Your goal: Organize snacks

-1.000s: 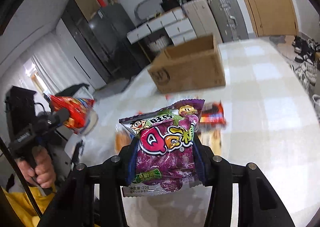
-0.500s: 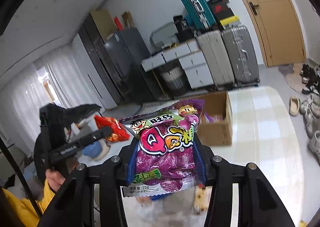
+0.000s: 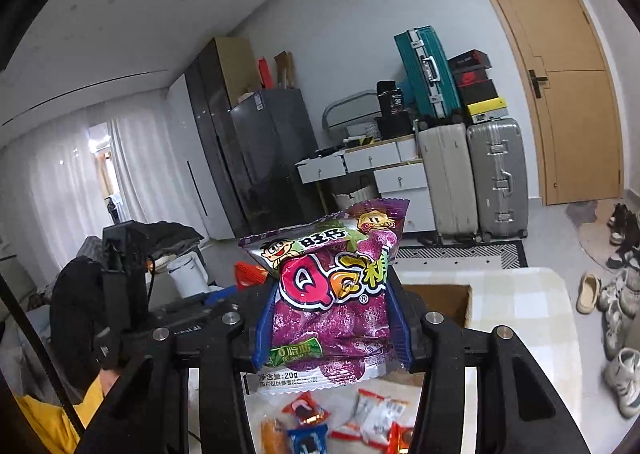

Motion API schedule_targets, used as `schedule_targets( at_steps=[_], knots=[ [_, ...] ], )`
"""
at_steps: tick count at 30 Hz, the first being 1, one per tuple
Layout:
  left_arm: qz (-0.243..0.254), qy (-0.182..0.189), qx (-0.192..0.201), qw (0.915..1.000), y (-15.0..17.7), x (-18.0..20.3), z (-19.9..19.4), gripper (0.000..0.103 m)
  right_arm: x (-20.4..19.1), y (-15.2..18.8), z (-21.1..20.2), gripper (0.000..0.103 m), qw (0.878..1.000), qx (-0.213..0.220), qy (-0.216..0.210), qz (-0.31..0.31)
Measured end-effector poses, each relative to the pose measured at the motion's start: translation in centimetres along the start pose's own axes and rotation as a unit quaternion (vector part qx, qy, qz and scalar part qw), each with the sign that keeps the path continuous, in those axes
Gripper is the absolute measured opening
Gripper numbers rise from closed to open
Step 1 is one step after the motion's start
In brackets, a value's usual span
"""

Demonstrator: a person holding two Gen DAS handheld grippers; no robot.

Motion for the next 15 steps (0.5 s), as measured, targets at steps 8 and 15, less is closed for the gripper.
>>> schedule_targets(
  at_steps=[8, 15],
  knots=[
    [0.012, -0.007, -0.013, 0.9998, -1.9, 0.0, 4.0, 0.037, 0.3, -3.2, 4.0, 0.048, 1.000, 0.005, 0.016, -0.003],
    [0.021, -0.015, -0.030, 0.9992, -3.4, -0.5, 8.8, 0.037, 1.9, -4.8, 8.2, 0.048, 1.000, -0.002, 0.030, 0.004]
  ],
)
Point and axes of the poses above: each gripper's, at about its wrist camera, not at the fingertips, and z roughly the way its jaws point, x to its right, y to its underside, the point moved 8 cm from there along z, roughly the way its jaws point, and after that the axes turned 12 degrees about z, right-handed, at the moved point
